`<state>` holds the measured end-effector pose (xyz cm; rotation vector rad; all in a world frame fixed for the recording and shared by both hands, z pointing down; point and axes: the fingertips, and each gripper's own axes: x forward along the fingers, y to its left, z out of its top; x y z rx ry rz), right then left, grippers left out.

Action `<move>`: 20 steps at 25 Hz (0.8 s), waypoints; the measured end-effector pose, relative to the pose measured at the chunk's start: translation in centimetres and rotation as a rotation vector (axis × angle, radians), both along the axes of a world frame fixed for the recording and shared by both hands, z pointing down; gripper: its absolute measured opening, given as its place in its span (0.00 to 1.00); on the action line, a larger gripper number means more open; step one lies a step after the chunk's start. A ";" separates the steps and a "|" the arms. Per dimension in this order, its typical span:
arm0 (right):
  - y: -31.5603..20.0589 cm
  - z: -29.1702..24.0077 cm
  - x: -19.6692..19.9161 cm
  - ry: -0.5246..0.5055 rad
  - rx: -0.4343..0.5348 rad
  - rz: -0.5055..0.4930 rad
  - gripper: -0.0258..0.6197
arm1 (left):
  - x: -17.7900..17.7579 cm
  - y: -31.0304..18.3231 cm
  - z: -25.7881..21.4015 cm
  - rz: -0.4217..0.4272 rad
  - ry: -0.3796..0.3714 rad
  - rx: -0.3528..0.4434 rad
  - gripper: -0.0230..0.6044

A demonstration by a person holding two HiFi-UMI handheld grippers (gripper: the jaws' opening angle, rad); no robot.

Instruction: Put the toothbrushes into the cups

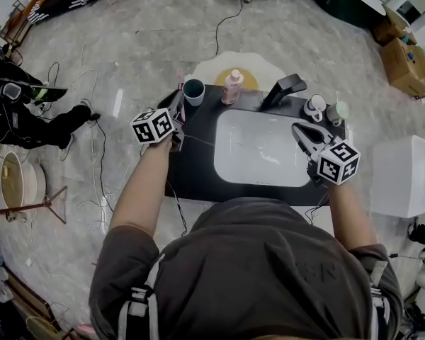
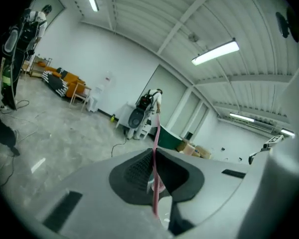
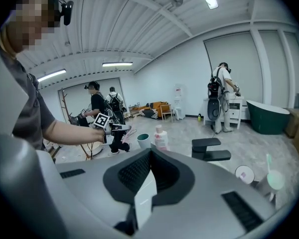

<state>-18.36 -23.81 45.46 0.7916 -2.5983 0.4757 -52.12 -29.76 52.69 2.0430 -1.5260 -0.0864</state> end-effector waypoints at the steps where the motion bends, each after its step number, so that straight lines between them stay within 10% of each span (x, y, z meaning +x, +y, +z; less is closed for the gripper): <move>1: 0.0 0.1 0.2 0.005 -0.002 0.004 0.03 | -0.1 -0.8 -0.5 -0.007 -0.005 0.031 0.07; 8: -0.1 0.7 2.0 0.038 -0.018 0.043 0.03 | -0.9 -5.9 -2.0 -0.064 -0.046 0.186 0.07; 20: -1.2 1.1 3.1 0.080 -0.028 0.070 0.03 | -1.4 -8.6 1.8 -0.084 -0.040 0.205 0.07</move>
